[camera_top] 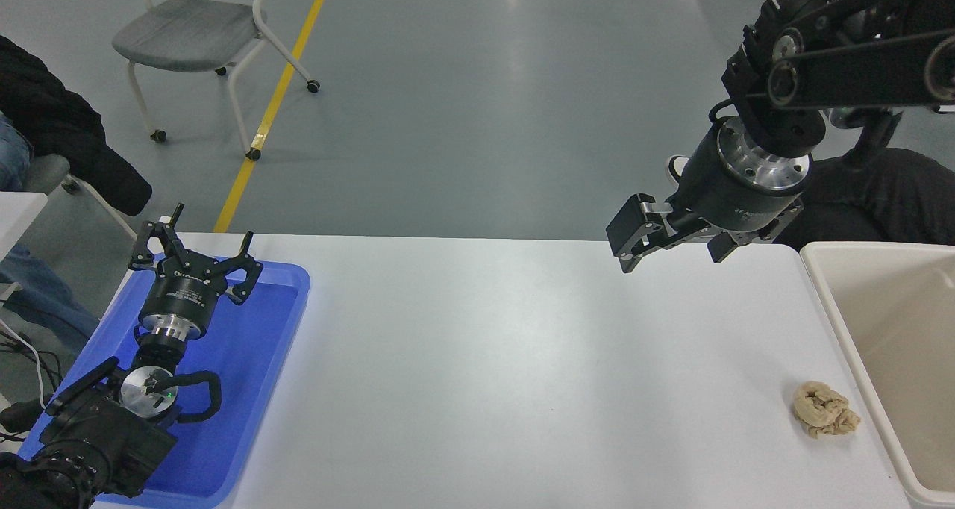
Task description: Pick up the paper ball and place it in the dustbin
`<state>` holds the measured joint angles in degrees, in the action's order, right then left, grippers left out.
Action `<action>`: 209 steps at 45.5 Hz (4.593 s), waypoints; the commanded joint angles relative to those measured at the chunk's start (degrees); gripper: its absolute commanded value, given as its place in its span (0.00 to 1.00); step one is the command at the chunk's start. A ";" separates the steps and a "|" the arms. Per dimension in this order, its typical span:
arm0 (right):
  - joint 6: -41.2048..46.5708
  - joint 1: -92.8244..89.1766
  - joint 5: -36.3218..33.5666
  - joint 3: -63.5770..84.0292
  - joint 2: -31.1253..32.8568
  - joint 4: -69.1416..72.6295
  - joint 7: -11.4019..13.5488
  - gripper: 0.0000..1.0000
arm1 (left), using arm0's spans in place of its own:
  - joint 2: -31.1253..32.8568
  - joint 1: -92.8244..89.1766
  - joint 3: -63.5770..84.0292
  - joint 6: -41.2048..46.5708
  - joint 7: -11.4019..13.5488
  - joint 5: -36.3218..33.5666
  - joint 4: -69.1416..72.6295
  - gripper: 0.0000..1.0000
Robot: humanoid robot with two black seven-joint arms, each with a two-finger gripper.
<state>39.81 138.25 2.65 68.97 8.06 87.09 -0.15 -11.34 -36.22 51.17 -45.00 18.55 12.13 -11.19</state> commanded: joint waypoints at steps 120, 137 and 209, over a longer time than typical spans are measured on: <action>-23.46 -74.27 45.42 -27.75 30.62 -36.63 0.24 1.00 | 0.18 0.01 -0.01 0.00 -0.09 0.00 -0.15 1.00; -23.72 -76.99 45.07 -31.00 28.60 -39.10 0.33 1.00 | 0.18 0.01 -0.01 0.00 -0.09 0.00 -0.15 1.00; -13.44 -50.91 44.37 -25.39 38.52 -28.12 1.03 0.00 | 0.26 -0.16 -0.01 0.00 -0.09 0.00 0.03 1.00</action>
<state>23.04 71.19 47.10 35.03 41.95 52.14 0.54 -11.08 -36.37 51.16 -45.00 18.46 12.14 -11.33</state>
